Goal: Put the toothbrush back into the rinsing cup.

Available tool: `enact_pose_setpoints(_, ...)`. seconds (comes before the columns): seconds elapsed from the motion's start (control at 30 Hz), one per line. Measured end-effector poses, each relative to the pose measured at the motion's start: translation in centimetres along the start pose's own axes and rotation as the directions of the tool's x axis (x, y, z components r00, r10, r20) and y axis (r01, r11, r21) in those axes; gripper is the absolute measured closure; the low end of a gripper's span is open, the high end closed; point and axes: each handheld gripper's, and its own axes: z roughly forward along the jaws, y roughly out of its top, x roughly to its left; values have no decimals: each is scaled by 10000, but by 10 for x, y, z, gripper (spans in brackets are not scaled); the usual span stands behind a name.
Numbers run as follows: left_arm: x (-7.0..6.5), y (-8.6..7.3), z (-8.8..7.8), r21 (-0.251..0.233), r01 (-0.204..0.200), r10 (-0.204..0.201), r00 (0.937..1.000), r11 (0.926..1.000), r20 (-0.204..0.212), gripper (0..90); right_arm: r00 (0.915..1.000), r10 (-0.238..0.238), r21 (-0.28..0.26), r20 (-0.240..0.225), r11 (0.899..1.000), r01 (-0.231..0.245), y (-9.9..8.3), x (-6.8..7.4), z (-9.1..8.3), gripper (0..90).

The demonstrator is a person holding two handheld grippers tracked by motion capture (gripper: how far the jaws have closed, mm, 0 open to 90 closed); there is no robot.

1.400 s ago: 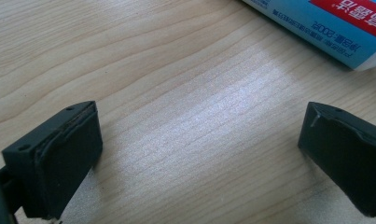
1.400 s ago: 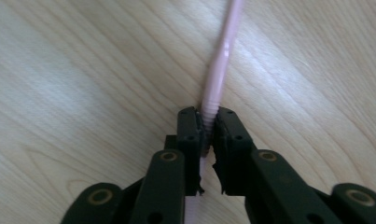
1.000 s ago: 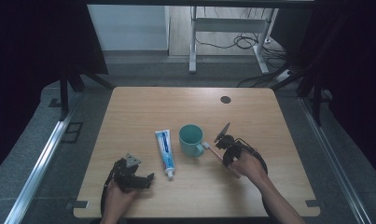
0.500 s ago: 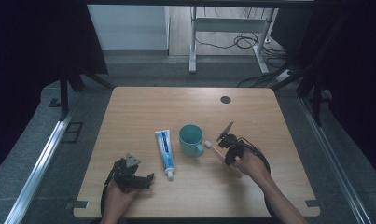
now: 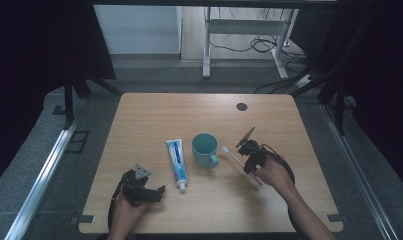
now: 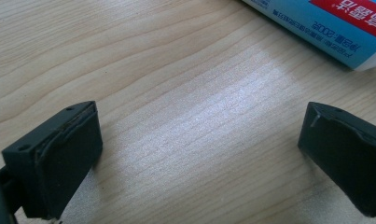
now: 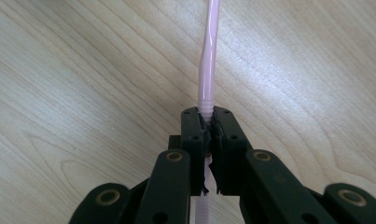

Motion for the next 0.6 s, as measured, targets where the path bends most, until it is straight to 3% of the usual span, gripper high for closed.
enact_pose_setpoints(0.6, 0, 0, 0, 1, -12, 12, 10000, 10000, -9, 0, 9999, -121, -901, -53, 9959, 116, -3, -6, -31, 836)
